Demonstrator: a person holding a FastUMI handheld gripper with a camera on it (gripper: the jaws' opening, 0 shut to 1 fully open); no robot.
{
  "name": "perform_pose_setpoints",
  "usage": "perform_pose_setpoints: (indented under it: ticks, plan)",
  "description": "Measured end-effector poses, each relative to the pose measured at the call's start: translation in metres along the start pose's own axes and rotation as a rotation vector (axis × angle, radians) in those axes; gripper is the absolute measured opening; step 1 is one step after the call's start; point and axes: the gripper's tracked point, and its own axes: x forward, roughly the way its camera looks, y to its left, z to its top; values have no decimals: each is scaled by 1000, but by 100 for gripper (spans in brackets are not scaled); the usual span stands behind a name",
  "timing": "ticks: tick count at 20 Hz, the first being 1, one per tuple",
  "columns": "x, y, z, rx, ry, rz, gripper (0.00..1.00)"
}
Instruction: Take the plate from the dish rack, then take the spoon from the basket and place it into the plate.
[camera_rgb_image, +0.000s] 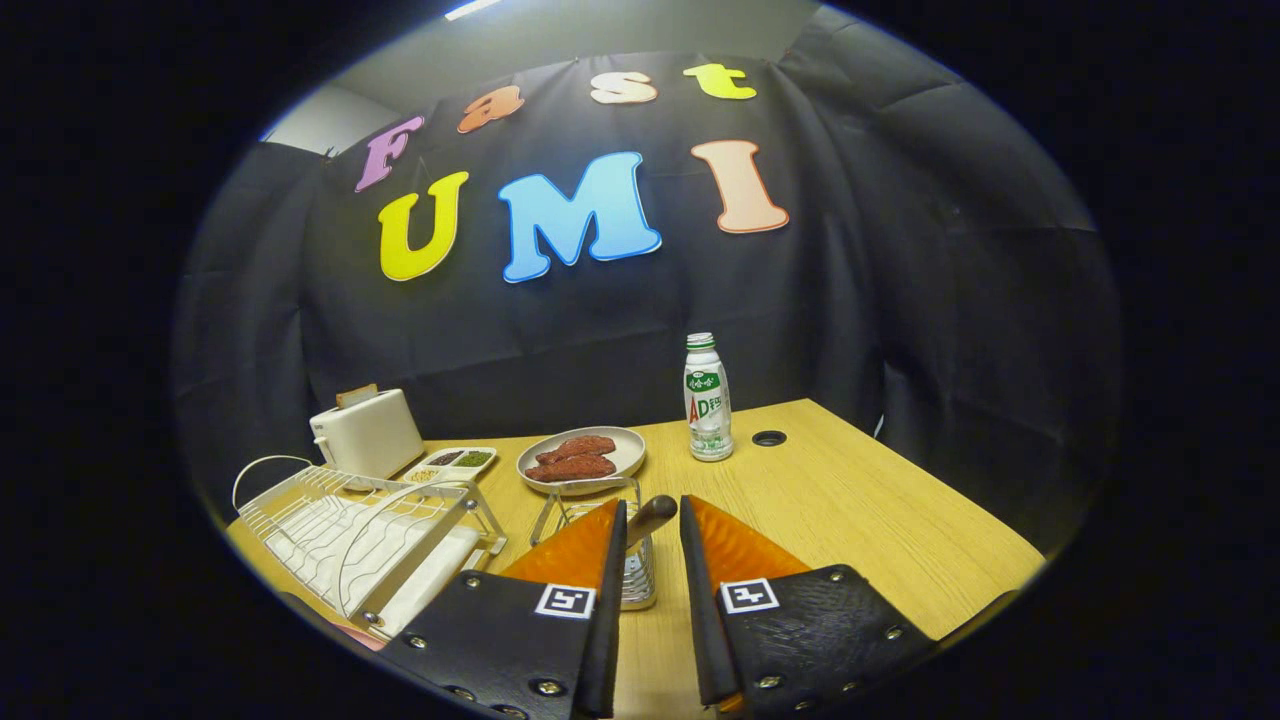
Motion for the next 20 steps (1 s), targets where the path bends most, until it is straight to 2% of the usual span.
perform_pose_setpoints:
  ticks: [4, 5, 6, 7, 8, 9, 20]
  plan:
    - [9, 6, 4, -6, -29, 39, 31]
    - [11, 13, 2, 14, -20, 61, 24]
    - [13, 18, -3, 28, 12, 76, 22]
    - [12, 18, -4, 31, 27, 80, 22]
    - [16, 15, 0, 39, 25, 47, 23]
    - [16, 16, 1, 32, 44, 37, 11]
    - [23, 36, 35, -34, 85, 69, 11]
